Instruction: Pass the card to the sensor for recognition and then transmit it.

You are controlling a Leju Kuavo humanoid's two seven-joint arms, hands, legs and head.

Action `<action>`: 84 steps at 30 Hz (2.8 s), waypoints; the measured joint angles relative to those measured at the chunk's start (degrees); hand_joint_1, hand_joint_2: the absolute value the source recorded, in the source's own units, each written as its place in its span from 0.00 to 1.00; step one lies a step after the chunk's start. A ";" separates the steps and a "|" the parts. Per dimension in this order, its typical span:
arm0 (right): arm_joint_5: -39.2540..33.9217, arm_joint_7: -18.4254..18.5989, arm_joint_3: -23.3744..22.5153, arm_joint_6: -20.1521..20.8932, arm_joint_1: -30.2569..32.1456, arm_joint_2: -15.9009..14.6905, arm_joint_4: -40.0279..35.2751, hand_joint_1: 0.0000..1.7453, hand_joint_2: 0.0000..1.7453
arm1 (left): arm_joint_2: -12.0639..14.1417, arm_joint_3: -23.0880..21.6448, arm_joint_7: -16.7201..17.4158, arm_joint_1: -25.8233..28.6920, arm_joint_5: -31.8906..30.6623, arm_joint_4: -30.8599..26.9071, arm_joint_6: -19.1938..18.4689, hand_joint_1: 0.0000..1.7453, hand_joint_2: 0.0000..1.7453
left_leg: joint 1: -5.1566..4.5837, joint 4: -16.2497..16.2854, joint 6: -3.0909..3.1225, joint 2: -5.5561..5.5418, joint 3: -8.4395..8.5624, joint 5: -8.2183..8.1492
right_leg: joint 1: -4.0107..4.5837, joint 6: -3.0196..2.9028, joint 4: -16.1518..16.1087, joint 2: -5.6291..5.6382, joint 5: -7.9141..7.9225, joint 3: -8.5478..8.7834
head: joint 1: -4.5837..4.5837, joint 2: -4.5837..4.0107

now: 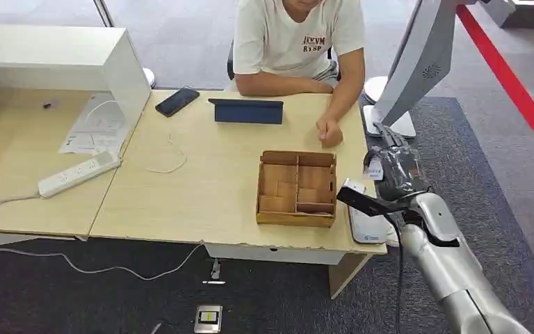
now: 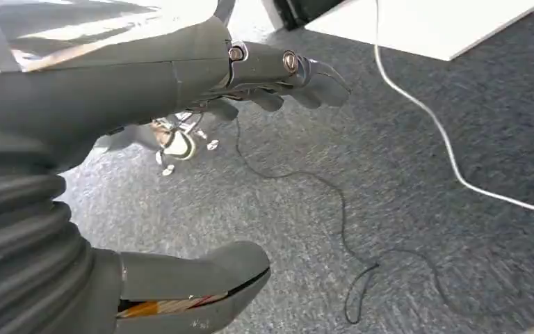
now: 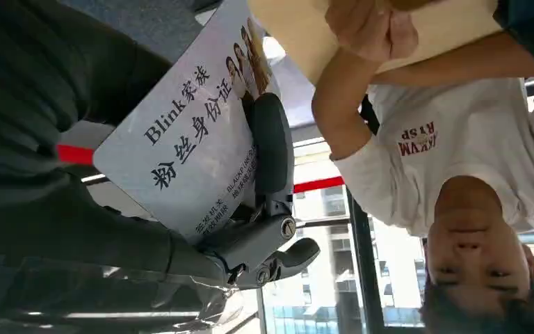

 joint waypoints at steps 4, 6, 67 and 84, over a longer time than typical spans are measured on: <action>-0.87 -0.89 1.27 -0.92 -0.90 0.98 4.25 1.00 1.00 | -0.24 0.00 1.11 -0.01 0.17 -0.33 0.13 0.00 1.00 | 0.00 0.00 0.00 0.00 0.00 0.00 | 0.00 0.00 0.00 0.00 0.00 0.01 | 0.02 -0.02; -1.22 -1.03 1.75 -1.09 -1.26 1.49 6.29 1.00 1.00 | -0.44 0.00 1.29 0.02 0.57 -0.55 0.13 0.00 1.00 | 0.00 0.00 0.00 0.01 0.01 0.00 | 0.00 0.00 0.00 0.00 0.00 0.00 | 0.02 -0.02; -3.54 2.73 5.00 1.82 1.42 -0.09 17.46 1.00 1.00 | -2.47 0.13 0.85 0.41 -0.42 -2.86 0.13 0.00 1.00 | -0.01 0.01 0.01 0.05 0.08 -0.01 | -0.01 0.00 -0.04 0.01 0.00 0.02 | 0.02 0.00; -5.55 4.11 5.03 -0.54 1.50 -1.49 12.97 1.00 1.00 | -2.45 0.42 0.33 0.47 -1.36 -2.86 0.13 0.00 1.00 | -0.04 0.01 0.02 0.12 0.08 0.02 | -0.02 0.00 0.02 0.02 0.07 0.07 | 0.00 -0.02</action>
